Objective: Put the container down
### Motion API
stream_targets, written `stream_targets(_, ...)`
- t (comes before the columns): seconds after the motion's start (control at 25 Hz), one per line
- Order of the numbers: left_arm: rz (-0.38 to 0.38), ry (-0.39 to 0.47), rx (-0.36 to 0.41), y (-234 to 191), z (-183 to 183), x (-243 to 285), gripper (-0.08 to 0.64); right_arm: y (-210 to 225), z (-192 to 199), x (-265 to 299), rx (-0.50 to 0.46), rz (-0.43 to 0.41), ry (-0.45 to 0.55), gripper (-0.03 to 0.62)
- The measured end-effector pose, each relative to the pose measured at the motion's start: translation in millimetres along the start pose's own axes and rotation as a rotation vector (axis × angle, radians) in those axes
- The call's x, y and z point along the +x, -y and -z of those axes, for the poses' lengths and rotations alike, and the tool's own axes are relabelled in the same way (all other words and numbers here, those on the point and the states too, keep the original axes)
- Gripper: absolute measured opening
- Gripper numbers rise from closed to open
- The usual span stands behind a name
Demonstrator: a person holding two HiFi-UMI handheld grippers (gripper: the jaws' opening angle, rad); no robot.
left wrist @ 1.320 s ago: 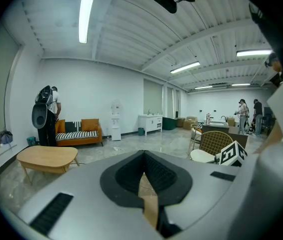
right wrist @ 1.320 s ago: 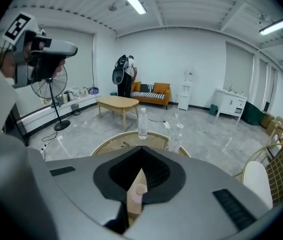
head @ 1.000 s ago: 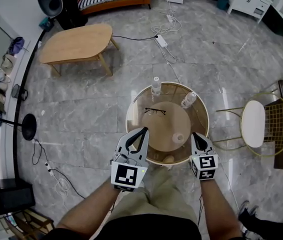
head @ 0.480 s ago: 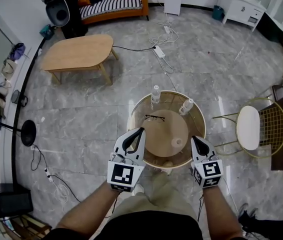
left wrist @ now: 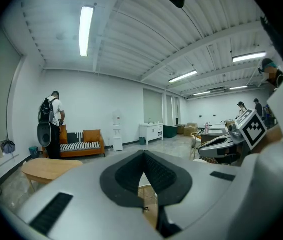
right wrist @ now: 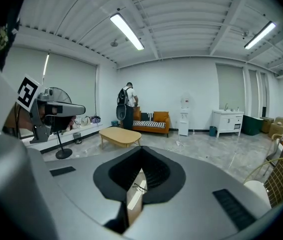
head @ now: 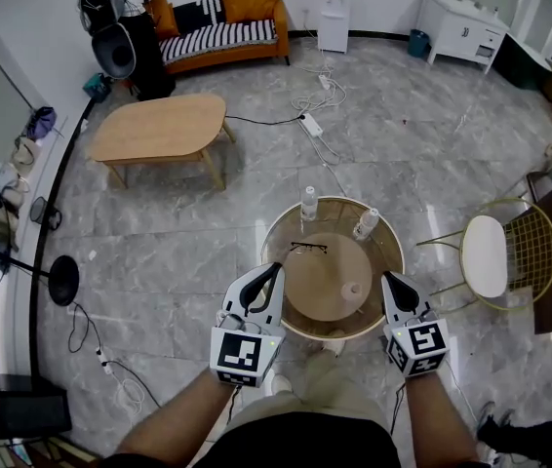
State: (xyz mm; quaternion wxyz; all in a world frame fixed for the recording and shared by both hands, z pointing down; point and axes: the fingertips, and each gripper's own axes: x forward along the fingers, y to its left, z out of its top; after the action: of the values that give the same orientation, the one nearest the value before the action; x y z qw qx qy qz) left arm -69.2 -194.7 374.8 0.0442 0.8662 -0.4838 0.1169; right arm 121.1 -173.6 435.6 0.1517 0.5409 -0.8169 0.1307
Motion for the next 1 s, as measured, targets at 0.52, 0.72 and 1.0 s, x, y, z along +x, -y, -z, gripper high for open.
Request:
stream_targets(0.52,0.062,0.057,0.033,7.3,-20.0,-48.9,0.015,-43.9,-33.0,-47.1,-0.031,-0.003,0.060,0.014)
stream_targets(0.72,0.065,0.097,0.042,5.0,-33.2,-64.0,0.015,-62.7,-42.7,-59.9,-0.056,0.006,0.085,0.014)
stream_targets(1.0,0.077,0.111,0.052,5.2,-40.3,-77.0,0.015,-73.1,-53.0,-70.7,-0.048,0.034,0.105,0.014)
